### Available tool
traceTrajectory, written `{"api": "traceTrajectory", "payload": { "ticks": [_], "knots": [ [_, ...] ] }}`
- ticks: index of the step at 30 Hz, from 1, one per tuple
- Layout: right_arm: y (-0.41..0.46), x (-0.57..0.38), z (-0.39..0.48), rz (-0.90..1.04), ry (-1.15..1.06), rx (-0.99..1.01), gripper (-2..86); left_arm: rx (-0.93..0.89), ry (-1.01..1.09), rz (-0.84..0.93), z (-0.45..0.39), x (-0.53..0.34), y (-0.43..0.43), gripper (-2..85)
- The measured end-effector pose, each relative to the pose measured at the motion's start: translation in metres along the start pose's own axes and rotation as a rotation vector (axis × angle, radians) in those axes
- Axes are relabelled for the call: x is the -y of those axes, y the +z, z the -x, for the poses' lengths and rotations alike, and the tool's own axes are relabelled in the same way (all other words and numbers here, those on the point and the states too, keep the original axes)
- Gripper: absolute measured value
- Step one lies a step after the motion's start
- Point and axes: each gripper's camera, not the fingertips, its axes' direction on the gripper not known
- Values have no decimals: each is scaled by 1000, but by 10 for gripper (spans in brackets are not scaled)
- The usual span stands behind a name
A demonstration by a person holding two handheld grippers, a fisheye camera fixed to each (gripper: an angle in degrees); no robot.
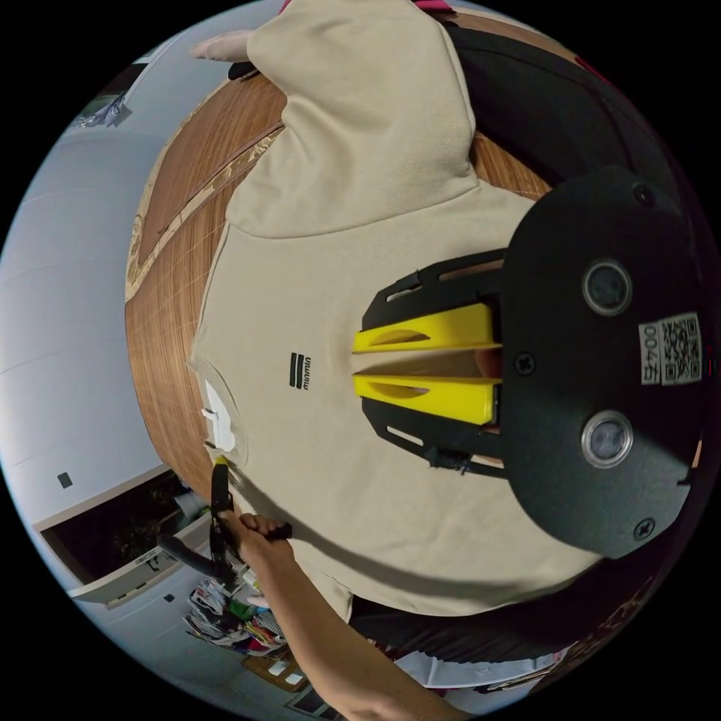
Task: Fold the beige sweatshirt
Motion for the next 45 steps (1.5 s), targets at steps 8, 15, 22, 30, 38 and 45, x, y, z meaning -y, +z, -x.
{"api": "traceTrajectory", "payload": {
  "ticks": [8, 15, 22, 30, 38, 45],
  "knots": [
    [-4, 1, 5, -1, -11, -2, 61, -77, 23, -69, 9, -19, -6, 119],
    [-7, -1, 10, -5, -19, -7, 59, -102, 15, -92, -1, -125, -53, 118],
    [-10, -3, 15, -10, -22, -25, 61, -11, -70, -40, 8, -191, -5, 88],
    [-15, -8, 20, -23, -50, -13, 73, 91, -64, -19, 3, -184, 30, 70],
    [-16, -10, 22, -18, -33, -45, 62, 129, -29, -47, 3, -183, 61, 73],
    [-15, -14, 36, -14, -62, -124, 54, 129, -29, -54, 10, -180, 80, 76]
  ]
}}
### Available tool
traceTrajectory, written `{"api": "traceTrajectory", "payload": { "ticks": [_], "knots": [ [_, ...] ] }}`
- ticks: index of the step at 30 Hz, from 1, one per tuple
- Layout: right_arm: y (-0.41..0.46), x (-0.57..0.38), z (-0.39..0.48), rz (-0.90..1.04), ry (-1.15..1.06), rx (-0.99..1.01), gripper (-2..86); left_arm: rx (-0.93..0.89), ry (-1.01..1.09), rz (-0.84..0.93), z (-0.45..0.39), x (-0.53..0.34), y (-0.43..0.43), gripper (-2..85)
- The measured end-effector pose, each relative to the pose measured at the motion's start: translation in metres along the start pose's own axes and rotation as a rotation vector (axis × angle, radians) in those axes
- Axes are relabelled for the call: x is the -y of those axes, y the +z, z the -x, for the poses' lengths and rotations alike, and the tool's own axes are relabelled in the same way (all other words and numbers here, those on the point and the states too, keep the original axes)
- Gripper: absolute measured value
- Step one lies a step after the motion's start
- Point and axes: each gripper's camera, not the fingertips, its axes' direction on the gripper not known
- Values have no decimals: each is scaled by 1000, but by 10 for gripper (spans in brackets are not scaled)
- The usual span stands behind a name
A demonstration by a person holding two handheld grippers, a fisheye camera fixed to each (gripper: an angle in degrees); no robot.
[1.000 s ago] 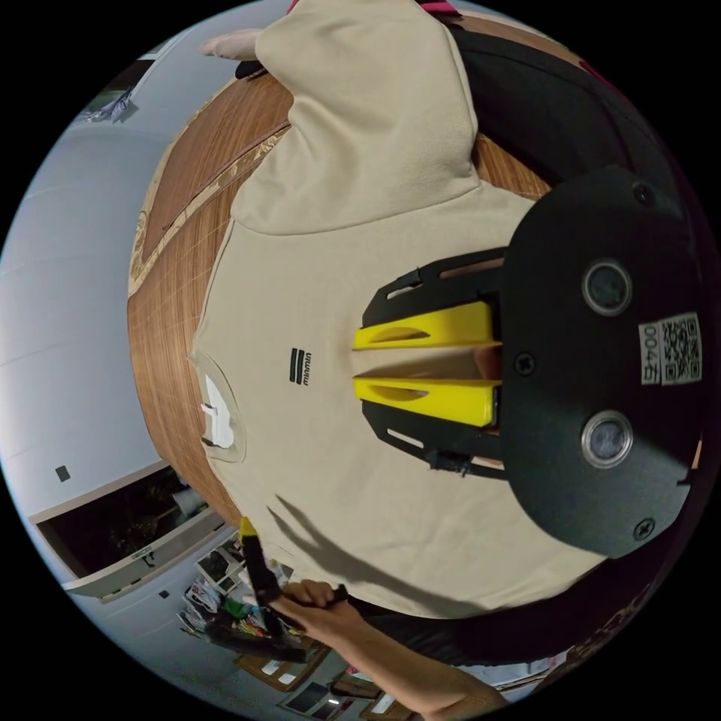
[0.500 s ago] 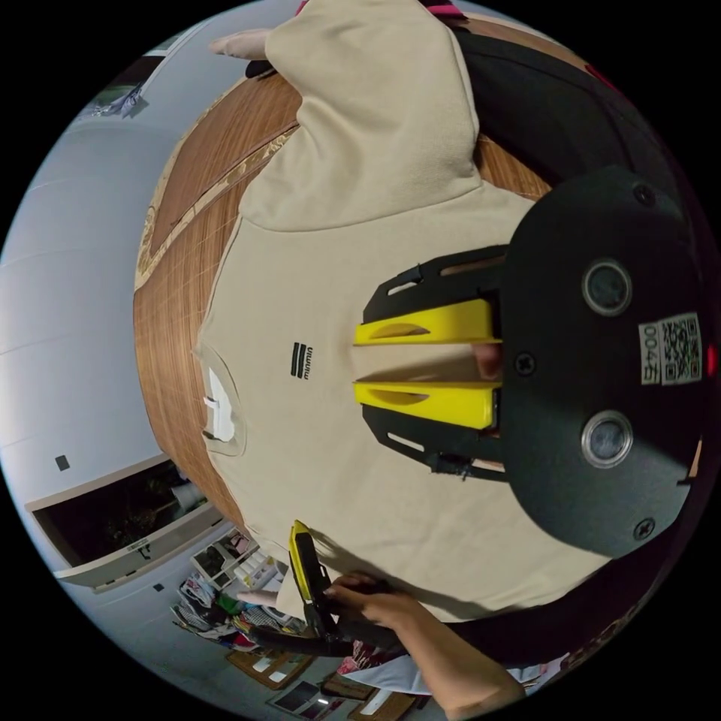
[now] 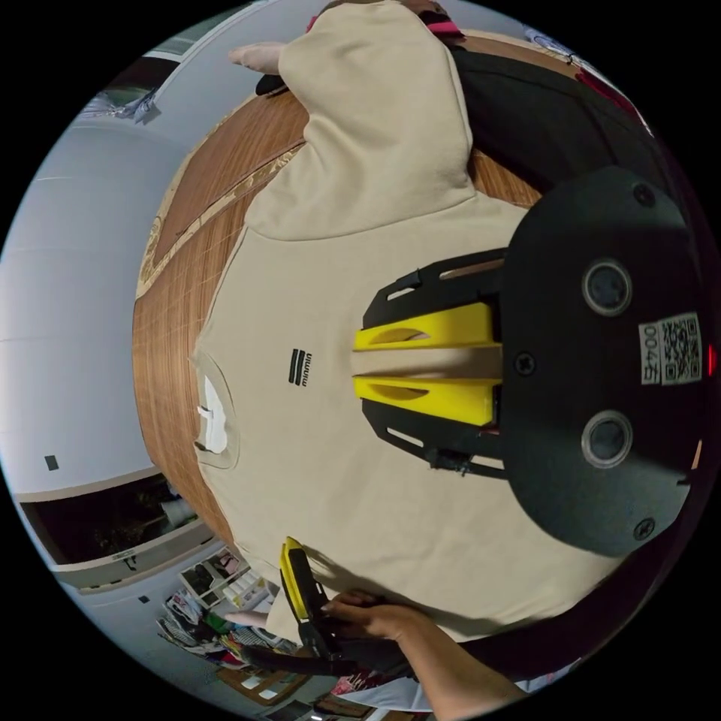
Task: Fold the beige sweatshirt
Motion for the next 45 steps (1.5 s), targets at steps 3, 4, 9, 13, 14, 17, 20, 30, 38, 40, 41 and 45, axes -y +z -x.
{"api": "traceTrajectory", "payload": {
  "ticks": [3, 4, 9, 13, 14, 17, 20, 30, 38, 40, 41, 45],
  "knots": [
    [-4, 2, -15, 19, 47, 66, 31, 26, 13, -6, -3, 1, 7, 75],
    [-8, 7, -24, 36, 65, 104, 23, 38, 20, -9, -5, 1, 10, 75],
    [-34, 44, -48, -146, 0, 221, 39, 26, 16, -13, 0, 4, 19, 74],
    [5, 126, -66, -109, -20, 222, 76, 30, 18, -16, 2, 6, 25, 72],
    [15, 147, -64, -106, -32, 170, 80, 30, 18, -17, 3, 7, 27, 72],
    [35, 190, -54, -91, -84, 95, 81, 29, 19, -21, 4, 9, 30, 72],
    [53, 217, -44, -68, -126, 47, 60, 29, 19, -21, 6, 12, 32, 72],
    [117, 228, -20, 11, -257, -51, 74, 33, 21, -21, 8, 20, 32, 72],
    [67, 179, -28, 27, -214, 112, 133, 36, 23, -23, 8, 29, 26, 72],
    [44, 133, -18, 41, -241, 142, 134, 38, 24, -22, 8, 31, 24, 72],
    [31, 98, -11, 54, -253, 160, 135, 38, 24, -23, 7, 32, 23, 72],
    [10, 10, -4, 38, -193, 182, 159, 46, 28, -21, 5, 36, 18, 71]
  ]
}}
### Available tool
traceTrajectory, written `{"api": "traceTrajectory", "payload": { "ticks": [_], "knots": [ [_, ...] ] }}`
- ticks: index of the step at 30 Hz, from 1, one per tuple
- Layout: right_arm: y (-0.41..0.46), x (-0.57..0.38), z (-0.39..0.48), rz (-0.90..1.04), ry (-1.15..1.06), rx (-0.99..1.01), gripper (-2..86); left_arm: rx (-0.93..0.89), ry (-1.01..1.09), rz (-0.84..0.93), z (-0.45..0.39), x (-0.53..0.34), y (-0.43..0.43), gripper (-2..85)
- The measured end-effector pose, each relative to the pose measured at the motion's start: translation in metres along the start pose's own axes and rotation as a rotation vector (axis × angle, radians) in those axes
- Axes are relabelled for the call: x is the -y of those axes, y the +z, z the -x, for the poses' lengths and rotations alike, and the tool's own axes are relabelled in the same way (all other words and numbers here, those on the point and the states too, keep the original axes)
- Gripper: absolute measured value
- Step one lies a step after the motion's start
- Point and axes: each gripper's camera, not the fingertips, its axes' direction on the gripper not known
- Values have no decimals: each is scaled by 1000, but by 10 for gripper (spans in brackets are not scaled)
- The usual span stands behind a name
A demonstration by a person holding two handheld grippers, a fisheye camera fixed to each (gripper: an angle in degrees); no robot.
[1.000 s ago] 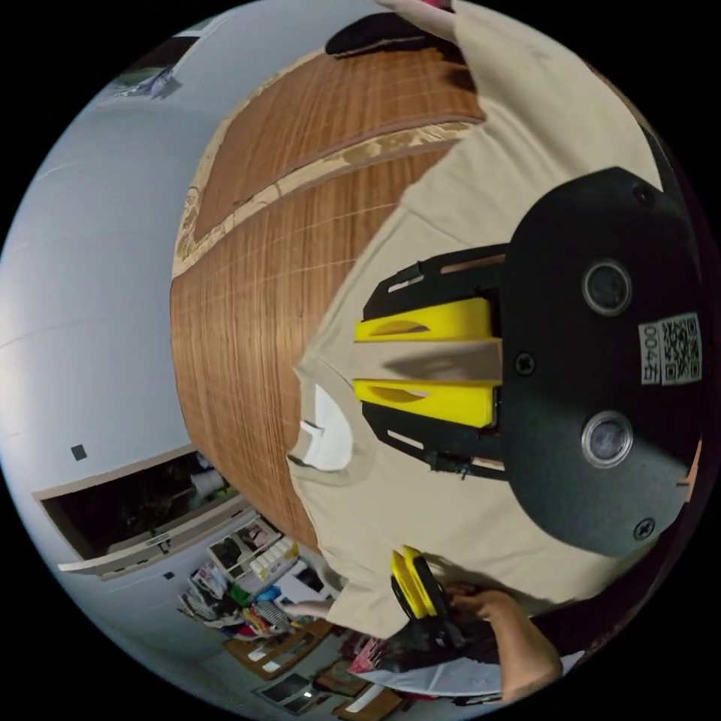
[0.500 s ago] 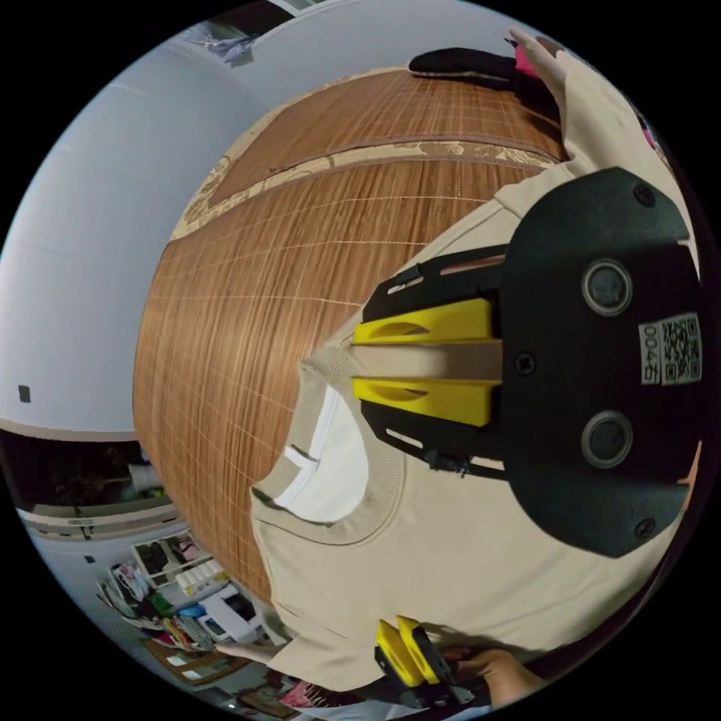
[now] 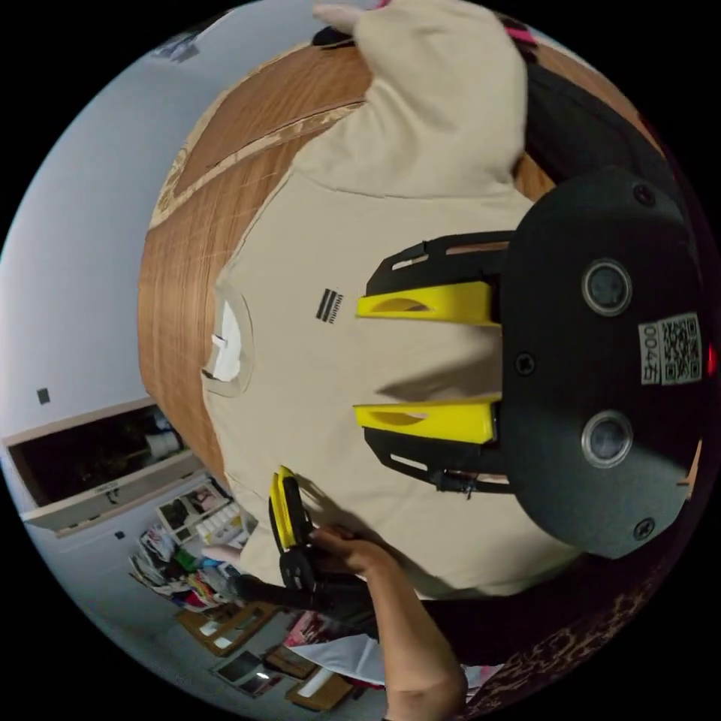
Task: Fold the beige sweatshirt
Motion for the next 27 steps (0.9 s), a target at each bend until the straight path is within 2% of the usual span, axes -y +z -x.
{"api": "traceTrajectory", "payload": {
  "ticks": [3, 7, 9, 22, 27],
  "knots": [
    [12, -48, 12, -108, 69, -42, 168, -2, -1, 4, 0, 4, -4, 71],
    [49, -46, 38, -15, 35, -237, 163, 0, 1, 10, -1, 11, -10, 71],
    [54, -47, 44, -26, -17, -237, 152, 4, 3, 12, -2, 13, -13, 71],
    [81, -54, 29, -34, 2, -195, 152, -50, -31, 59, 9, 38, -35, 63],
    [89, -57, 27, -39, 3, -192, 152, -163, -100, 101, 32, 51, -43, 47]
  ]
}}
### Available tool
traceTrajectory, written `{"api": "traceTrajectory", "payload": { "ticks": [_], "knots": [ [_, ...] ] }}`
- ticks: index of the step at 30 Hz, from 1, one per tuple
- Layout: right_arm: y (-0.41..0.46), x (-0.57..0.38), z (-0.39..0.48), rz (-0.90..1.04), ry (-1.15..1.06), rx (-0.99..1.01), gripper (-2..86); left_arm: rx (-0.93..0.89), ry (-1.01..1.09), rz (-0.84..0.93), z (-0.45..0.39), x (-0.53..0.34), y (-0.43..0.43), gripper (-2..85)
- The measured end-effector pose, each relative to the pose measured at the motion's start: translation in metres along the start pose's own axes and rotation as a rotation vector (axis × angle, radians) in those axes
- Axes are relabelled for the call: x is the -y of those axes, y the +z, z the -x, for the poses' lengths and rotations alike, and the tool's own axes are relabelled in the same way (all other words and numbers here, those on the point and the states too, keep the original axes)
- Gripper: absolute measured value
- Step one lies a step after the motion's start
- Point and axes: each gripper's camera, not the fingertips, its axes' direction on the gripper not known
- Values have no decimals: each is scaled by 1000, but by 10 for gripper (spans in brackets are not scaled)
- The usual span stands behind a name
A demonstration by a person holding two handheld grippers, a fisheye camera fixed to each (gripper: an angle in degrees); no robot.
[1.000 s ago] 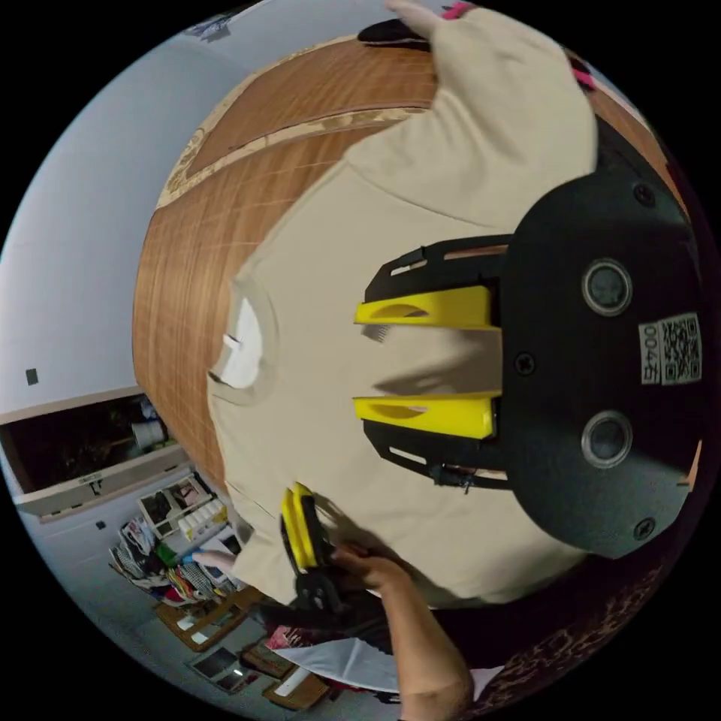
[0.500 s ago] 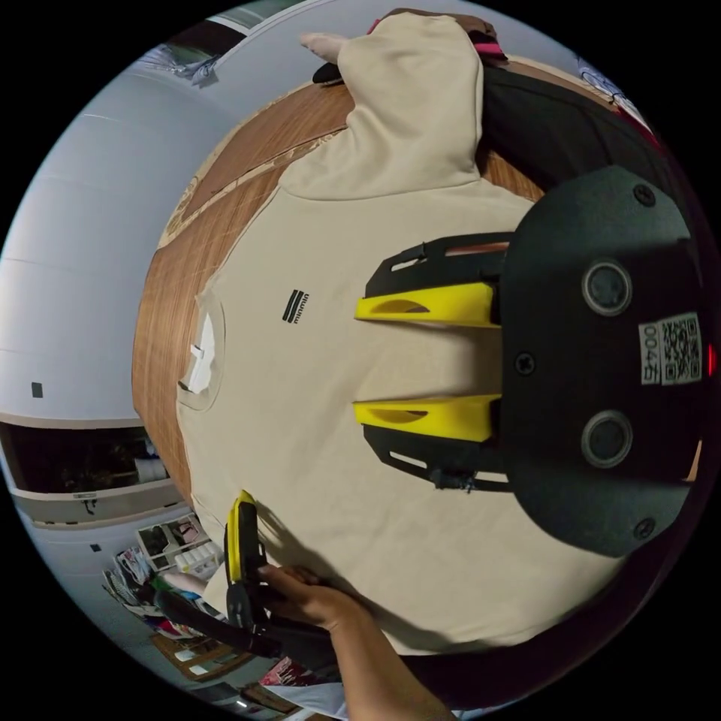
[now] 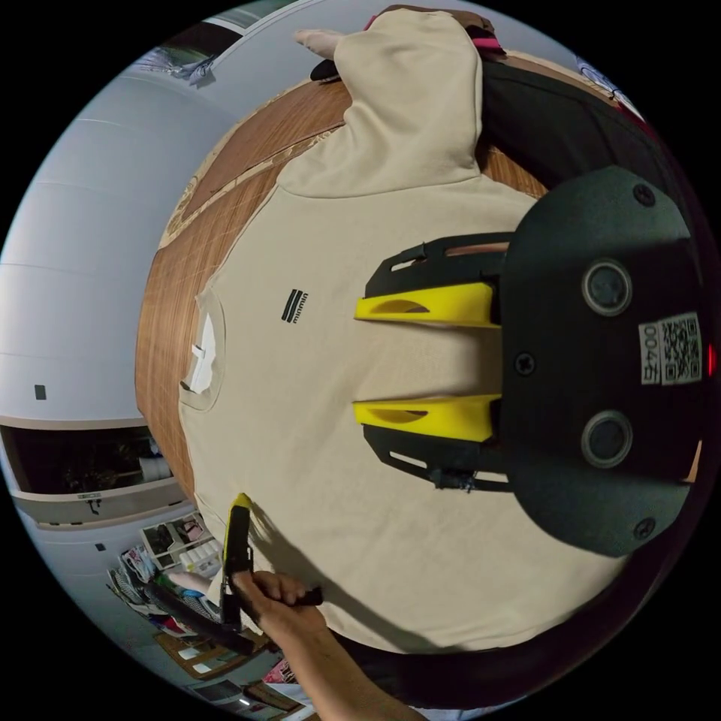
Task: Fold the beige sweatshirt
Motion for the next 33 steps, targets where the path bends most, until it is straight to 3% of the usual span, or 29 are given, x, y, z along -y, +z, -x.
{"api": "traceTrajectory", "payload": {
  "ticks": [2, 6, 14, 21, 25, 28, 33],
  "knots": [
    [3, -1, 0, -3, 0, 1, 152, -44, -38, -55, 21, 14, -20, 39],
    [8, -3, 1, -4, 1, 2, 151, 113, -118, -187, 65, 37, -51, 42],
    [18, -6, 4, -5, 2, 3, 151, 190, -119, -30, 134, 89, -17, 92],
    [23, -8, 9, -5, 1, 1, 152, 150, -43, -16, 121, 87, -1, 39],
    [25, -9, 13, -4, 2, 2, 152, 270, 26, -28, 103, 79, -4, 22],
    [26, -9, 16, -3, 2, 2, 152, 304, 10, -26, 108, 72, 3, 16],
    [26, -9, 22, -4, 1, 4, 150, 206, -84, -2, 132, 73, 2, 11]
  ]
}}
